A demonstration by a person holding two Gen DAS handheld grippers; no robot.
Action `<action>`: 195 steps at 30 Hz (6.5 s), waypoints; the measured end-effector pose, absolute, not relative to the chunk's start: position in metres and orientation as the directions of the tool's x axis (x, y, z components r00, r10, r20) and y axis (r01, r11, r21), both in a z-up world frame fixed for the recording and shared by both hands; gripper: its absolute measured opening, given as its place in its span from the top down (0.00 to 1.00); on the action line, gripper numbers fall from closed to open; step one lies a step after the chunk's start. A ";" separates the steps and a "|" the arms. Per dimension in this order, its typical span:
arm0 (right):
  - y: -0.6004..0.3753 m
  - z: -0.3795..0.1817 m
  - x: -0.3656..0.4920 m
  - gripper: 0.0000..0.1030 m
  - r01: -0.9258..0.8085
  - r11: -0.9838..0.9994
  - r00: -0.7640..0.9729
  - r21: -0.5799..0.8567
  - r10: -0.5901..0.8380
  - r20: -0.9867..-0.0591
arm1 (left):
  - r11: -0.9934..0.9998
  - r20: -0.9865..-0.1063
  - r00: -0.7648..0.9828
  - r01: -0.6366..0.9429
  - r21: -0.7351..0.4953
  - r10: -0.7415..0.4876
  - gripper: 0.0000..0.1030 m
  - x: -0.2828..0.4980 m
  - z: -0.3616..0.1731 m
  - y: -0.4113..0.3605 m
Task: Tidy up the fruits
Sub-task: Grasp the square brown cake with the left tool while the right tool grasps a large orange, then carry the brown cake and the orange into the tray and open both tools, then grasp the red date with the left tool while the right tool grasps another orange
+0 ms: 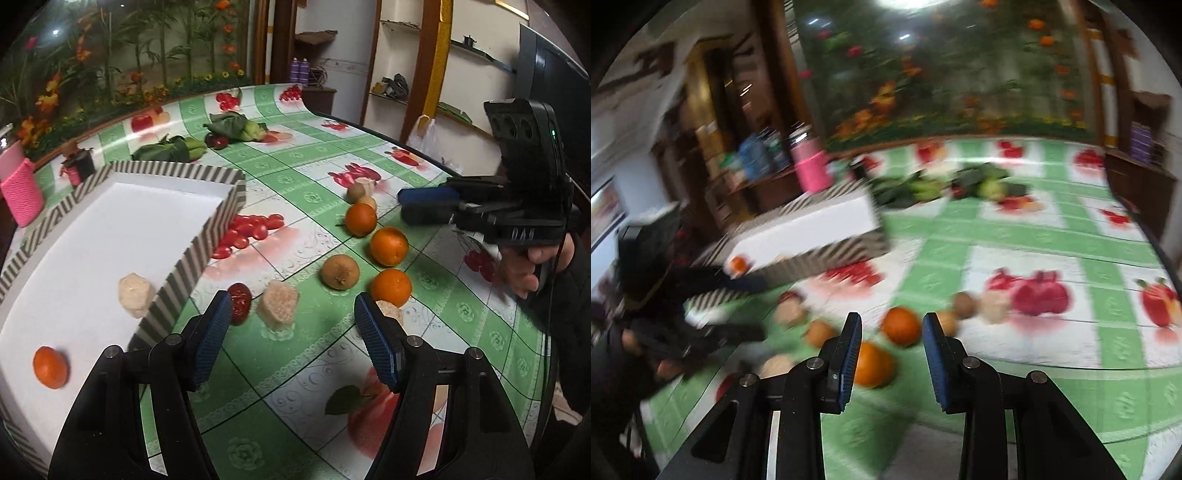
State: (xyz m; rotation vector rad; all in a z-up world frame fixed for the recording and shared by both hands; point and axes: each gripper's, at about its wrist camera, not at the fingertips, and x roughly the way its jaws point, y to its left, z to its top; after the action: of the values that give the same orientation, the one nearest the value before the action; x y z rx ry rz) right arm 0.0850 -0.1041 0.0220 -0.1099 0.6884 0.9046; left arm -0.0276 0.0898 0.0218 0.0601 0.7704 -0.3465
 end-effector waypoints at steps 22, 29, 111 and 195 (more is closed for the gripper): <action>-0.090 0.007 0.083 0.73 -0.774 0.608 0.368 0.177 0.659 -0.656 | 0.952 -0.731 0.624 0.285 -0.115 -0.275 0.73 -0.009 0.011 0.089; -0.099 0.013 0.087 0.73 -0.752 0.635 0.416 0.175 0.664 -0.622 | 0.950 -0.657 0.689 0.260 -0.170 -0.306 0.73 -0.016 0.030 0.103; 0.123 0.019 0.043 0.71 -0.828 0.541 0.363 0.150 0.719 -0.592 | 0.788 -0.770 0.564 -0.601 -0.135 0.298 0.57 -0.043 0.018 0.284; -0.059 0.001 0.038 0.76 -0.821 0.568 0.373 0.052 0.603 -0.705 | 0.980 -0.755 0.640 0.197 -0.018 -0.143 0.85 -0.003 0.007 0.106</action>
State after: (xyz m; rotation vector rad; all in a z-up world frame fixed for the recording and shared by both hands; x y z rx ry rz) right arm 0.0376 -0.0587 0.0014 -0.3333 0.7451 0.9342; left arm -0.0026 0.1056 0.0073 0.0680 0.8552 -0.1943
